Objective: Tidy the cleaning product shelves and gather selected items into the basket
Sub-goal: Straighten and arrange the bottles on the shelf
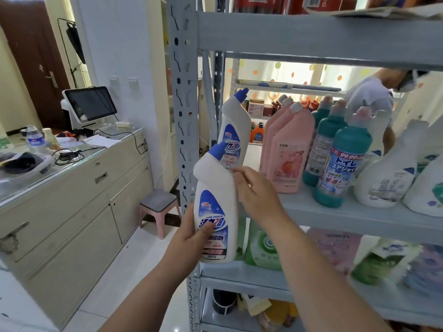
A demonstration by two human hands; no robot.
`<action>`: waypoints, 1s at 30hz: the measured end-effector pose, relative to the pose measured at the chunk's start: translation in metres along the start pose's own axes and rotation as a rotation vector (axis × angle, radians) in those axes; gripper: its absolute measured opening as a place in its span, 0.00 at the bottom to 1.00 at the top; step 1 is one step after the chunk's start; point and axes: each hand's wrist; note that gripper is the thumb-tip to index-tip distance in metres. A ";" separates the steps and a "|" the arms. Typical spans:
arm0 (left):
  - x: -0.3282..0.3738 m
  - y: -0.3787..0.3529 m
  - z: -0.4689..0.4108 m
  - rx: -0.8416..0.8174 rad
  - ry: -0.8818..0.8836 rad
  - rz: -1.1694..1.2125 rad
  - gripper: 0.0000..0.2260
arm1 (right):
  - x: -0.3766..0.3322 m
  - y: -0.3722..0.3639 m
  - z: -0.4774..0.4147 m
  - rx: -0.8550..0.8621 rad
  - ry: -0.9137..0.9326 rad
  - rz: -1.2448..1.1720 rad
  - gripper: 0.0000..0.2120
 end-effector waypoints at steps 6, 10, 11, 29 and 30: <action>0.013 -0.006 0.042 -0.021 0.063 0.076 0.19 | 0.041 -0.023 0.086 -0.224 -0.336 -0.389 0.16; 0.025 -0.019 0.073 -0.098 0.113 0.095 0.19 | 0.062 -0.019 0.132 -0.201 -0.469 -0.576 0.20; 0.027 -0.023 0.081 -0.112 0.120 0.094 0.20 | 0.068 -0.016 0.141 -0.202 -0.494 -0.610 0.23; 0.033 -0.142 0.218 -0.020 0.725 0.440 0.20 | 0.125 0.041 0.250 -0.402 -0.823 -0.916 0.41; 0.031 -0.150 0.224 -0.083 0.671 0.380 0.22 | 0.133 0.050 0.254 -0.387 -0.763 -0.868 0.37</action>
Point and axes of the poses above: each hand's wrist, its own z-axis away from the middle knuckle, its own y-axis out of the back of the hand, x = y × z, and after that the axes turned 15 degrees about -y, right-handed
